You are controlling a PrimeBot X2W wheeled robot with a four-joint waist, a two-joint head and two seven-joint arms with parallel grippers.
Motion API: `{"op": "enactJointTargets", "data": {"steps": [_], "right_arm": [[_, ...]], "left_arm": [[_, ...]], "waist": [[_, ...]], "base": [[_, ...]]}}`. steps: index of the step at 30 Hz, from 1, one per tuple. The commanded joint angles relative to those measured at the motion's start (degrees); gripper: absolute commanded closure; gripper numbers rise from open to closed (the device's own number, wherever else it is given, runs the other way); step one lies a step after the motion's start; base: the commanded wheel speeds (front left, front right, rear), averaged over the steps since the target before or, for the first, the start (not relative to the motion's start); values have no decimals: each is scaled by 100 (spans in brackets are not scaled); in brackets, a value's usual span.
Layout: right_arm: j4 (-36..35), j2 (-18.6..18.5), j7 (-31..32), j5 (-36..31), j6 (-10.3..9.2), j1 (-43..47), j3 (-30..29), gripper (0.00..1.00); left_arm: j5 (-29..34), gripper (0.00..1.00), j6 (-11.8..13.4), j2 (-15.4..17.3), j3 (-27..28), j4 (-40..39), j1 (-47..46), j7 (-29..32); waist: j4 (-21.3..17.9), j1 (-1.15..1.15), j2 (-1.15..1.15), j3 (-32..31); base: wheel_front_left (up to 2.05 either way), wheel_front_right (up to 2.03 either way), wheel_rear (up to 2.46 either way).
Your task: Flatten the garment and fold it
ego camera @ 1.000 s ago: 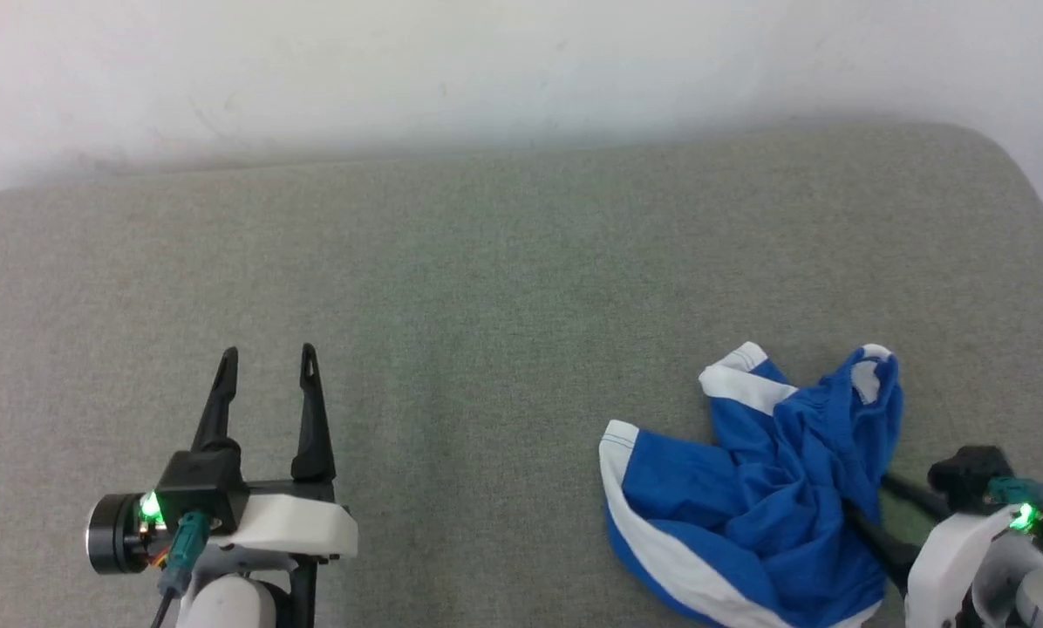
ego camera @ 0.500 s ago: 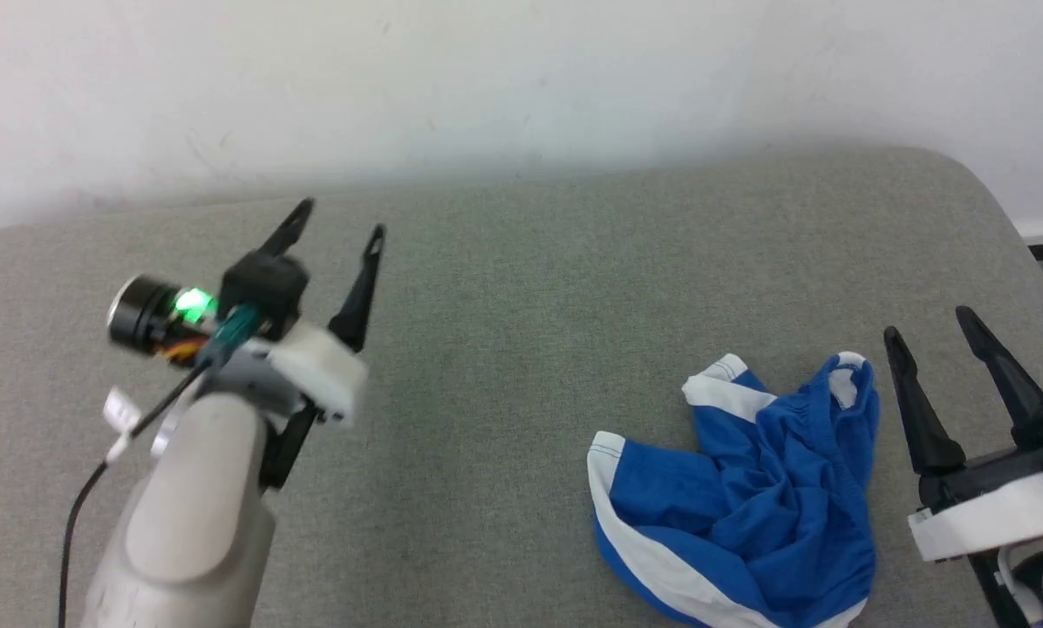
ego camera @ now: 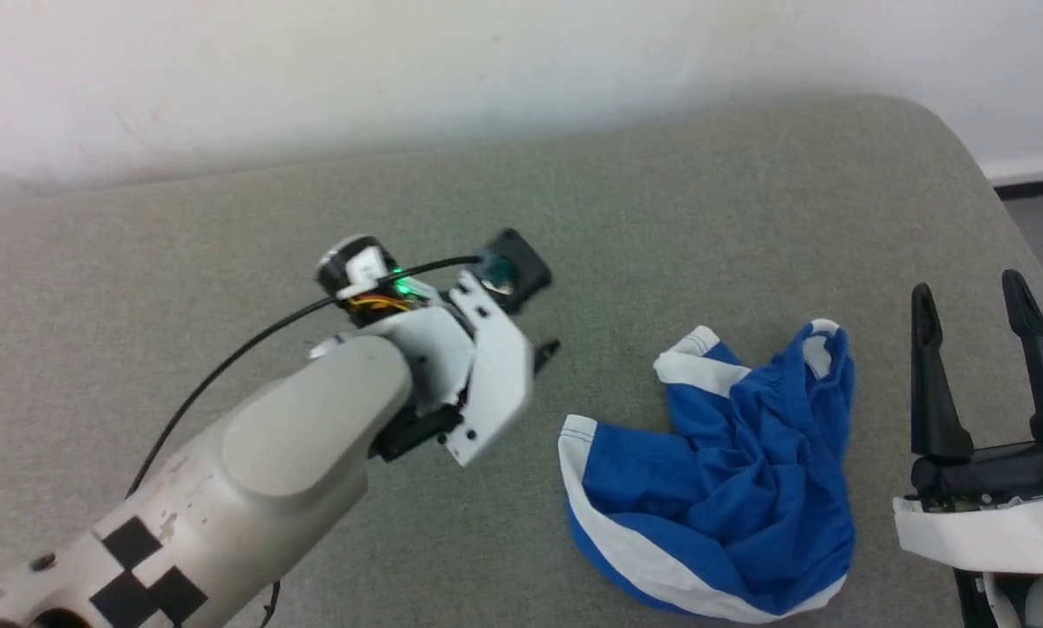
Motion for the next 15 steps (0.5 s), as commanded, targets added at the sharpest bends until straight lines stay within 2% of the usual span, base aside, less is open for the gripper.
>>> {"op": "enactJointTargets", "data": {"steps": [1,5,8,11,15], "right_arm": [[-20,53,-27,-55,-11,54,0,0],[36,119,-27,-138,-11,-70,45,0],[49,151,-27,-199,-11,-194,88,0],[83,177,-27,-213,-11,-323,100,0],[155,196,-27,-216,-11,-479,130,0]], "left_arm": [[-237,0,-36,42,-306,-53,-221,226],[-967,0,-37,88,-1232,-133,-749,980],[-1226,0,-37,60,-1577,-207,-1029,1433],[-1224,0,-37,15,-1662,-283,-1089,1799],[-850,0,-37,-39,-1671,-499,-756,2359]], "waist": [[-172,-1,0,181],[-359,-1,0,406],[-504,-1,0,583],[-662,-1,0,766],[-856,-1,0,973]], "base": [[0,0,0],[0,0,0],[0,0,0],[0,0,0],[0,0,0]]}}
